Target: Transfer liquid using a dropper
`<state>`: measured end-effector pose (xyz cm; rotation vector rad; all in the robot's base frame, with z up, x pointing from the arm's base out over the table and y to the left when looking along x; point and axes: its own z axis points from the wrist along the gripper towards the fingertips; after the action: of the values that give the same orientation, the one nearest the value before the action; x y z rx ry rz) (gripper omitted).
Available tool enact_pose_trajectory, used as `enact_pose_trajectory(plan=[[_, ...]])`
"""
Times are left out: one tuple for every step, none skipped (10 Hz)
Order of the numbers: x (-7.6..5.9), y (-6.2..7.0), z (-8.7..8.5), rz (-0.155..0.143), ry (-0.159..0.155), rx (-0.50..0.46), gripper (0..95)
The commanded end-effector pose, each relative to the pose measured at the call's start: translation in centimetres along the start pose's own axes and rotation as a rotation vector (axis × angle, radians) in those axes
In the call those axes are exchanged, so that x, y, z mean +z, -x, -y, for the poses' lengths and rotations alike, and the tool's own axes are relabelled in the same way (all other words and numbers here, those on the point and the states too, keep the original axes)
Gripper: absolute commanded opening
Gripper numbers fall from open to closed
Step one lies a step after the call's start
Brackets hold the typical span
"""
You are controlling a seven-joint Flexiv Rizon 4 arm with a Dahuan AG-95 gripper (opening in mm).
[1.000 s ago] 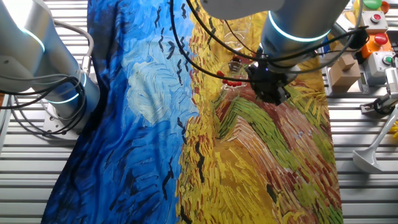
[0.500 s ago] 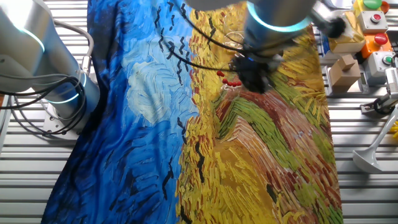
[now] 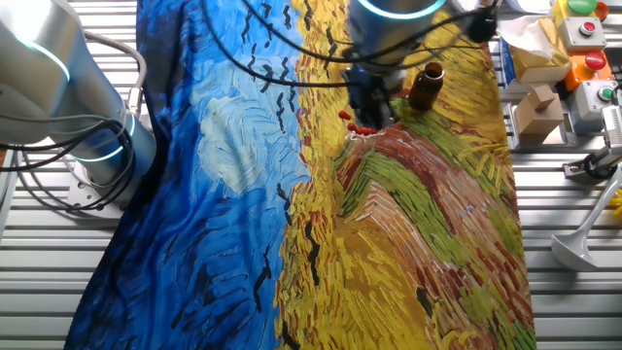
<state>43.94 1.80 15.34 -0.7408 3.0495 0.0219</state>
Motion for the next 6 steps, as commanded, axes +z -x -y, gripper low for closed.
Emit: enact_pose_trajectory(plan=[[0.1, 0.3, 0.1, 0.001, 0.013, -0.147, 0.0], [0.1, 0.3, 0.1, -0.002, 0.014, -0.146, 0.0], [0.1, 0.3, 0.1, -0.003, 0.014, -0.137, 0.0], [0.1, 0.3, 0.0, 0.002, 0.023, -0.13, 0.0], [0.1, -0.1, -0.4, 0.008, 0.032, -0.115, 0.0], [0.1, -0.4, -0.9, 0.007, 0.032, -0.102, 0.0]])
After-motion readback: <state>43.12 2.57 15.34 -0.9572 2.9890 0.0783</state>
